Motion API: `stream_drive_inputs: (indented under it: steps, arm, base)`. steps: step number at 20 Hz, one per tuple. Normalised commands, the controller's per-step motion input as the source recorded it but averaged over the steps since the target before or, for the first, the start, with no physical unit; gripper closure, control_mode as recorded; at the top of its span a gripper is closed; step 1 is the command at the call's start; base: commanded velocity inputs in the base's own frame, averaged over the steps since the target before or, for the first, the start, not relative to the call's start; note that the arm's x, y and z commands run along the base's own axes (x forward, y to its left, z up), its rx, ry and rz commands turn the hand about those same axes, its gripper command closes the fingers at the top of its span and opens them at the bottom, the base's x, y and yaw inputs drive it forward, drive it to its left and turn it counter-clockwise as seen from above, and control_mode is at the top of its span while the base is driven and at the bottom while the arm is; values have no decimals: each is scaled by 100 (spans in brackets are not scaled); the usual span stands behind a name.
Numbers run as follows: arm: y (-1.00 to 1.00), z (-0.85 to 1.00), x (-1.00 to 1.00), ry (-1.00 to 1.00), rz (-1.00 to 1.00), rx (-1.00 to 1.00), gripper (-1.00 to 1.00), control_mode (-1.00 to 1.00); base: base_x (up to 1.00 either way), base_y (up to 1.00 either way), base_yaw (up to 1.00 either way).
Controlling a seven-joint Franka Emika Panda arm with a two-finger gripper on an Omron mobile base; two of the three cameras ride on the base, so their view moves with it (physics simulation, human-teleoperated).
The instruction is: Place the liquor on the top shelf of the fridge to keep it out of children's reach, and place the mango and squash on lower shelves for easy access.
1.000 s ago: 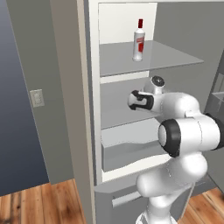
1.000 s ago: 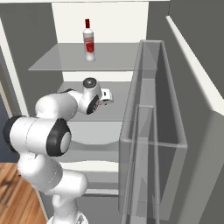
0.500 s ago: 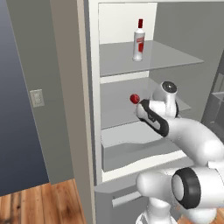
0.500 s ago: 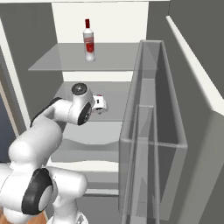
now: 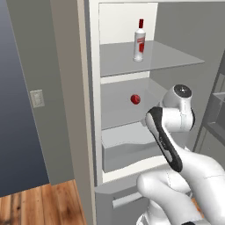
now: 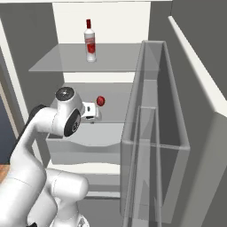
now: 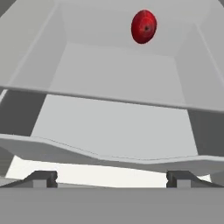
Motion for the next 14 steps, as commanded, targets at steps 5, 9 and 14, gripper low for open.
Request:
stream_drive_inputs:
  steps: [5, 9, 14]
  arm:
    - [16, 66, -41, 0, -4, 0, -100, -100]
    - [15, 70, -48, 0, -6, 0, -100, -100]
    - [0, 62, -59, 0, -3, 0, -100, -100]
  base:
    - [0, 0, 0]
    - [0, 0, 0]
    - [0, 0, 0]
